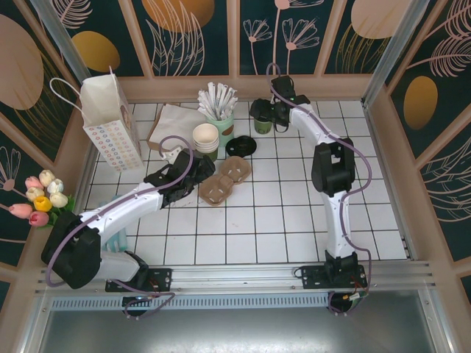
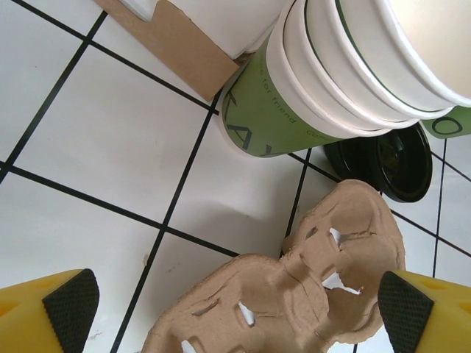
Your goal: Pack the takeout coffee
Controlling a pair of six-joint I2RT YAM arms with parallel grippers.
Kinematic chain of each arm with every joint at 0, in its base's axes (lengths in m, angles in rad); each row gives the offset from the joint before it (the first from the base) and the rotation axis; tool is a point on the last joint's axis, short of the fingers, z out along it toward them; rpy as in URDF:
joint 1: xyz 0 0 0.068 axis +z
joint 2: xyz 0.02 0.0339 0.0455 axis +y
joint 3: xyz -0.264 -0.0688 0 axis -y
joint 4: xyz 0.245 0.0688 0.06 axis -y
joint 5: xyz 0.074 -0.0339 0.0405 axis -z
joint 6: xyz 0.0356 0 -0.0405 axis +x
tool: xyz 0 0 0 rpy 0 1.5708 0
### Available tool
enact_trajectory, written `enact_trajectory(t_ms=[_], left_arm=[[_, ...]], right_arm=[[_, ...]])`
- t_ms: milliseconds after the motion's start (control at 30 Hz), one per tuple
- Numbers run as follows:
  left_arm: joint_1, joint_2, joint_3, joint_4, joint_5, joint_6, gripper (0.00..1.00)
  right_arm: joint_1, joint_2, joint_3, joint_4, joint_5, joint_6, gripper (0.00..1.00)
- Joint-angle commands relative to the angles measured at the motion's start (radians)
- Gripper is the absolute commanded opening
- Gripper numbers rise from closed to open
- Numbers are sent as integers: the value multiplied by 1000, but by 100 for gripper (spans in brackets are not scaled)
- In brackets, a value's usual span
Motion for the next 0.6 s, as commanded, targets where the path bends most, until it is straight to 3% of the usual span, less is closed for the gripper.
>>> enact_trajectory(t_ms=[0, 367, 567], left_arm=[[-1, -28, -10, 12, -32, -16, 98], [19, -81, 84, -91, -88, 63, 99], [124, -85, 363, -328, -114, 205, 99]], right_arm=[[-8, -2, 52, -37, -5, -8, 94], [-2, -158, -20, -30, 52, -24, 99], [22, -467, -361, 165, 141, -16, 99]])
